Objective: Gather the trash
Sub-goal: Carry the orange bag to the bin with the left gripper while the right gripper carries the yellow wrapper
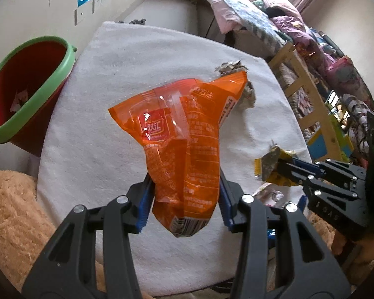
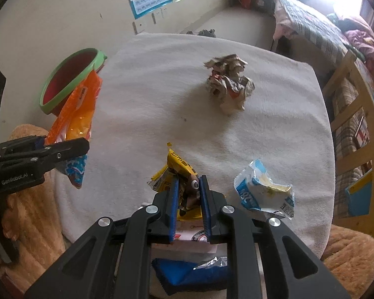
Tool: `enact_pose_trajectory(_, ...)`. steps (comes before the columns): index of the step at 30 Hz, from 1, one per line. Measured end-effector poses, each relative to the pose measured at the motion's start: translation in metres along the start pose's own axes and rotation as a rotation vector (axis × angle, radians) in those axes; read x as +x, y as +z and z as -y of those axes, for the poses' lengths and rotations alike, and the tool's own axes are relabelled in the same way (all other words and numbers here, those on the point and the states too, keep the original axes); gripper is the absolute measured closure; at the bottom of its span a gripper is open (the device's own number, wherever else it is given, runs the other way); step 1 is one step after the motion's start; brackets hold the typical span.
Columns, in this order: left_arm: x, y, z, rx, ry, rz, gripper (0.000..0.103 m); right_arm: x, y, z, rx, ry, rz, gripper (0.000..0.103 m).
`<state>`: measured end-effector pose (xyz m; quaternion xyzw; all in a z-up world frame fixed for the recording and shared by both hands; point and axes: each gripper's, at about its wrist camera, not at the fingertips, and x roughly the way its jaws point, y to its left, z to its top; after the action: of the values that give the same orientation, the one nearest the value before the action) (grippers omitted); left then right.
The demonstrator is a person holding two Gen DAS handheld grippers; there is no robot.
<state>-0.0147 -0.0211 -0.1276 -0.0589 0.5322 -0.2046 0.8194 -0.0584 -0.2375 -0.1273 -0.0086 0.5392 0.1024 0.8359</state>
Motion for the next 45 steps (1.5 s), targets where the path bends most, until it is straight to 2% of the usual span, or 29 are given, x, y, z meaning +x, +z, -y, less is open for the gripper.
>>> enact_pose_trajectory(5, -0.01, 0.0, -0.001, -0.012, -0.006, 0.032, 0.059, -0.013, 0.009, -0.003, -0.019, -0.001, 0.033, 0.086)
enact_pose_trajectory(9, -0.013, 0.0, -0.001, -0.015, -0.001, 0.039, 0.059, -0.023, 0.02, -0.003, 0.01, 0.033, 0.063, 0.086)
enact_pose_trajectory(14, -0.012, -0.003, 0.0, -0.018, -0.003, 0.041, 0.059, -0.037, 0.019, -0.016, 0.011, 0.078, 0.087, 0.086)
enact_pose_trajectory(18, -0.014, -0.004, -0.001, -0.021, 0.001, 0.047, 0.059, -0.045, 0.017, -0.024, -0.01, 0.08, 0.109, 0.086)
enact_pose_trajectory(21, -0.019, -0.004, -0.008, -0.045, 0.012, 0.074, 0.059, -0.044, 0.022, -0.021, 0.03, 0.139, 0.105, 0.086)
enact_pose_trajectory(25, -0.035, 0.0, -0.021, -0.093, 0.069, 0.148, 0.059, -0.048, 0.037, -0.034, -0.01, 0.197, 0.115, 0.086)
enact_pose_trajectory(28, -0.048, 0.008, -0.034, -0.146, 0.109, 0.203, 0.059, -0.05, 0.062, -0.046, -0.044, 0.255, 0.127, 0.086)
enact_pose_trajectory(34, -0.073, 0.019, -0.051, -0.206, 0.258, 0.299, 0.059, -0.055, 0.145, -0.085, -0.222, 0.371, 0.151, 0.086)
enact_pose_trajectory(36, -0.076, 0.021, -0.057, -0.23, 0.314, 0.309, 0.059, -0.058, 0.166, -0.098, -0.289, 0.397, 0.199, 0.086)
enact_pose_trajectory(39, -0.081, 0.022, -0.066, -0.246, 0.39, 0.314, 0.059, -0.057, 0.171, -0.097, -0.302, 0.436, 0.312, 0.086)
enact_pose_trajectory(40, -0.082, 0.024, -0.068, -0.244, 0.42, 0.313, 0.059, -0.048, 0.17, -0.096, -0.303, 0.42, 0.307, 0.086)
enact_pose_trajectory(42, -0.082, 0.027, -0.069, -0.247, 0.461, 0.322, 0.059, -0.032, 0.172, -0.096, -0.299, 0.423, 0.244, 0.088)
enact_pose_trajectory(45, -0.083, 0.036, -0.079, -0.275, 0.468, 0.345, 0.059, -0.029, 0.175, -0.09, -0.276, 0.43, 0.245, 0.087)
